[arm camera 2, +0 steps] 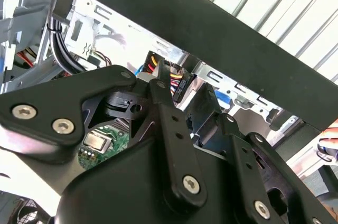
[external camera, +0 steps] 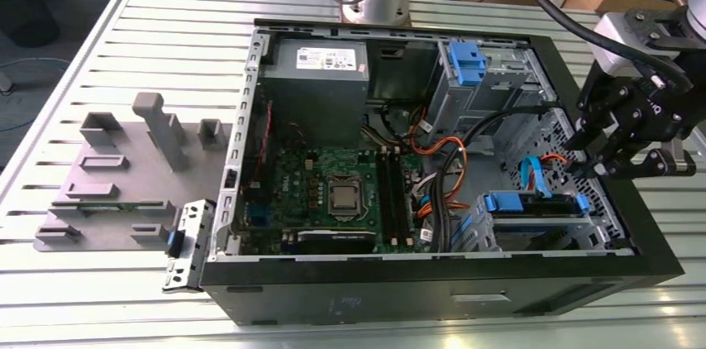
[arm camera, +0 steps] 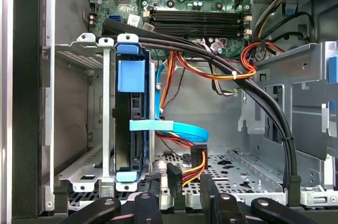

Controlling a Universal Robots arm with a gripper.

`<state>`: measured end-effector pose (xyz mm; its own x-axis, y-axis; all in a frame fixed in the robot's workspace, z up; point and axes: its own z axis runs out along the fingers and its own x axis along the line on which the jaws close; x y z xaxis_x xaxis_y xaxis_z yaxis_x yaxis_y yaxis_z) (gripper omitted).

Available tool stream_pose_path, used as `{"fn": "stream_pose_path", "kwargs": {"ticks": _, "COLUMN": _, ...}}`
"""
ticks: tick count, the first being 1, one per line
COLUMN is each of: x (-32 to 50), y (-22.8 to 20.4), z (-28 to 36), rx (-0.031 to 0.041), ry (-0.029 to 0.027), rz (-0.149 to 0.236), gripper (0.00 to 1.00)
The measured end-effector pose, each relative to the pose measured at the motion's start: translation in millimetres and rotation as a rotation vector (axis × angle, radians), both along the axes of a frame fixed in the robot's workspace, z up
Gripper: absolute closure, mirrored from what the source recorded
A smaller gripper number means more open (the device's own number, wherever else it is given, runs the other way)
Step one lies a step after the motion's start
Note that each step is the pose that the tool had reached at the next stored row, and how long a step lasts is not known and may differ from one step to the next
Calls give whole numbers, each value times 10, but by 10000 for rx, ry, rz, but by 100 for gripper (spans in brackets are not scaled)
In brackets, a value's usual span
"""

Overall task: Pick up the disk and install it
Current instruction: 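Insert the second disk wire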

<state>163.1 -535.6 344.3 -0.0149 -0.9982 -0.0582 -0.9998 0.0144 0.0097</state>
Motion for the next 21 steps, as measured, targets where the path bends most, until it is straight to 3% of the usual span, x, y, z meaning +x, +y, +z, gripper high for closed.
{"fn": "stream_pose_path", "kwargs": {"ticks": 13, "x": 2, "y": 0, "z": -8, "rx": -28, "ry": -1, "rz": 1, "gripper": 58}}
{"fn": "stream_pose_path", "kwargs": {"ticks": 16, "x": 2, "y": 0, "z": -8, "rx": -29, "ry": 0, "rz": 1, "gripper": 65}}
{"fn": "stream_pose_path", "kwargs": {"ticks": 18, "x": 2, "y": 0, "z": -8, "rx": -29, "ry": 0, "rz": 1, "gripper": 77}}
{"fn": "stream_pose_path", "kwargs": {"ticks": 21, "x": 2, "y": 0, "z": -8, "rx": -30, "ry": -1, "rz": 0, "gripper": 83}}
